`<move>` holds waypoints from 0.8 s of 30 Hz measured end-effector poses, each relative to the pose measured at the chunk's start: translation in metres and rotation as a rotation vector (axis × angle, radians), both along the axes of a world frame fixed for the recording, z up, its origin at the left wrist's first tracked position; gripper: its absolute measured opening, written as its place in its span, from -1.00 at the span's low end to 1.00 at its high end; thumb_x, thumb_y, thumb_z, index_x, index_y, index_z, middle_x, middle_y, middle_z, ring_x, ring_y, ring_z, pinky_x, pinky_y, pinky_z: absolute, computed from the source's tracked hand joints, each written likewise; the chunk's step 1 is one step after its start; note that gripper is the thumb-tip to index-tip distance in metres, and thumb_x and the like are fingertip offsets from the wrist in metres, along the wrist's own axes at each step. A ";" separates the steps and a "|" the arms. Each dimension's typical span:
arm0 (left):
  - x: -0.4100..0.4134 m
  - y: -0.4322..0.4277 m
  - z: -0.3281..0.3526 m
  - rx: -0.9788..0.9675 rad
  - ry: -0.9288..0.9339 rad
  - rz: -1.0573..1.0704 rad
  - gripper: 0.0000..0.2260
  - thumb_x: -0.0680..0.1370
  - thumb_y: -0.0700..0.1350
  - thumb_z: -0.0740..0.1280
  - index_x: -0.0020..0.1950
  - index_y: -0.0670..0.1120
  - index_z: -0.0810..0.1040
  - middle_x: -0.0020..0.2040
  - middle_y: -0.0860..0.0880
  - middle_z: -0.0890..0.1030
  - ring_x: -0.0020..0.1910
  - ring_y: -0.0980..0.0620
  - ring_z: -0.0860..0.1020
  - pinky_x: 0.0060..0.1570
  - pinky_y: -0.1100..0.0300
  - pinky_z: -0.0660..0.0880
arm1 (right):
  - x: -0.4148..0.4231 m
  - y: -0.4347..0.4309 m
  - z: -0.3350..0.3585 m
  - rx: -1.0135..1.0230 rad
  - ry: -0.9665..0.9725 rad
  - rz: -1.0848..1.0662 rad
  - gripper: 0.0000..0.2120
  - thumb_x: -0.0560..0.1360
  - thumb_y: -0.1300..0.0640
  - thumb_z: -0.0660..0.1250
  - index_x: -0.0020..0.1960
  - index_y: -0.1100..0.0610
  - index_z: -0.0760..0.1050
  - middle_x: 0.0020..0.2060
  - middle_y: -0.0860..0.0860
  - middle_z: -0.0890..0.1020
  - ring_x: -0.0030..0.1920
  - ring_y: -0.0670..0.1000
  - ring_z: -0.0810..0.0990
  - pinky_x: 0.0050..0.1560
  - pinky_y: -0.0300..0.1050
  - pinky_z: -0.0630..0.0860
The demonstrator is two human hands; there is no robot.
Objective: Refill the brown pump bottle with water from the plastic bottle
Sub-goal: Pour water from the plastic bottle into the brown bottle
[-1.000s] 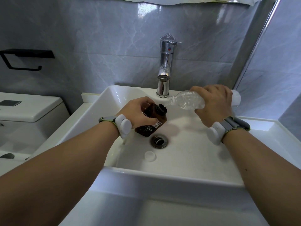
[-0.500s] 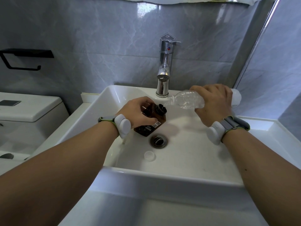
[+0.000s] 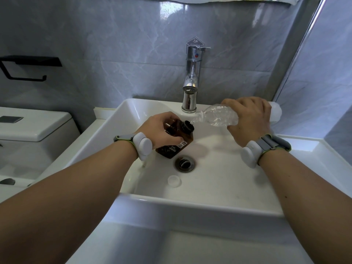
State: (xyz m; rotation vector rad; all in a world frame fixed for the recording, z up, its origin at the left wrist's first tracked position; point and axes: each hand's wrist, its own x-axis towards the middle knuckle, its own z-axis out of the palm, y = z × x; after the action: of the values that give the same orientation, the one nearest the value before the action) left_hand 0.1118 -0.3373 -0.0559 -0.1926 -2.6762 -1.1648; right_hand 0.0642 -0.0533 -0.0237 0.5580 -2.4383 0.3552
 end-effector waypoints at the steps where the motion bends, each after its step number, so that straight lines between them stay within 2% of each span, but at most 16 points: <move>1: 0.001 0.000 0.000 0.001 0.001 0.002 -0.54 0.29 0.09 0.58 0.17 0.20 0.60 0.04 0.19 0.70 -0.02 0.17 0.70 0.01 0.21 0.65 | 0.001 -0.001 0.001 0.001 0.000 -0.004 -0.45 0.38 0.24 0.54 0.31 -0.09 0.58 0.15 0.03 0.62 0.29 0.22 0.47 0.44 0.15 0.16; 5: 0.001 0.000 0.001 -0.004 0.012 0.014 -0.56 0.33 0.02 0.62 0.16 0.18 0.61 0.01 0.22 0.70 -0.02 0.19 0.70 -0.01 0.26 0.62 | 0.003 -0.001 0.002 -0.005 -0.012 -0.006 -0.45 0.39 0.26 0.53 0.33 -0.08 0.57 0.17 0.04 0.62 0.31 0.22 0.46 0.45 0.14 0.13; 14: 0.001 0.000 0.001 -0.033 0.020 0.023 -0.57 0.37 -0.04 0.64 0.19 0.13 0.62 0.02 0.21 0.69 0.00 0.15 0.70 0.07 0.15 0.66 | 0.003 0.000 0.004 0.002 -0.026 -0.005 -0.48 0.42 0.22 0.53 0.34 -0.08 0.57 0.19 0.04 0.62 0.33 0.21 0.45 0.46 0.12 0.13; 19: 0.002 0.001 0.002 -0.026 0.012 0.019 -0.55 0.34 0.00 0.62 0.20 0.11 0.62 0.03 0.17 0.70 0.01 0.09 0.71 0.09 0.11 0.66 | 0.003 -0.001 0.003 0.001 -0.021 -0.013 -0.47 0.42 0.25 0.51 0.33 -0.08 0.57 0.20 0.04 0.61 0.33 0.21 0.44 0.45 0.12 0.12; 24: 0.002 0.001 0.002 -0.017 0.004 0.014 -0.53 0.30 0.06 0.59 0.18 0.14 0.62 0.02 0.21 0.69 -0.01 0.13 0.71 0.05 0.15 0.66 | 0.002 -0.001 0.002 0.003 -0.014 -0.021 -0.47 0.44 0.22 0.51 0.35 -0.10 0.56 0.21 0.02 0.60 0.34 0.19 0.43 0.46 0.11 0.11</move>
State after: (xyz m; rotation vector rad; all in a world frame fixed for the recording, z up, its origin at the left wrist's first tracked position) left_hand 0.1141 -0.3359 -0.0536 -0.1779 -2.6809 -1.1364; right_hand 0.0666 -0.0540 -0.0212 0.5325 -2.4568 0.3486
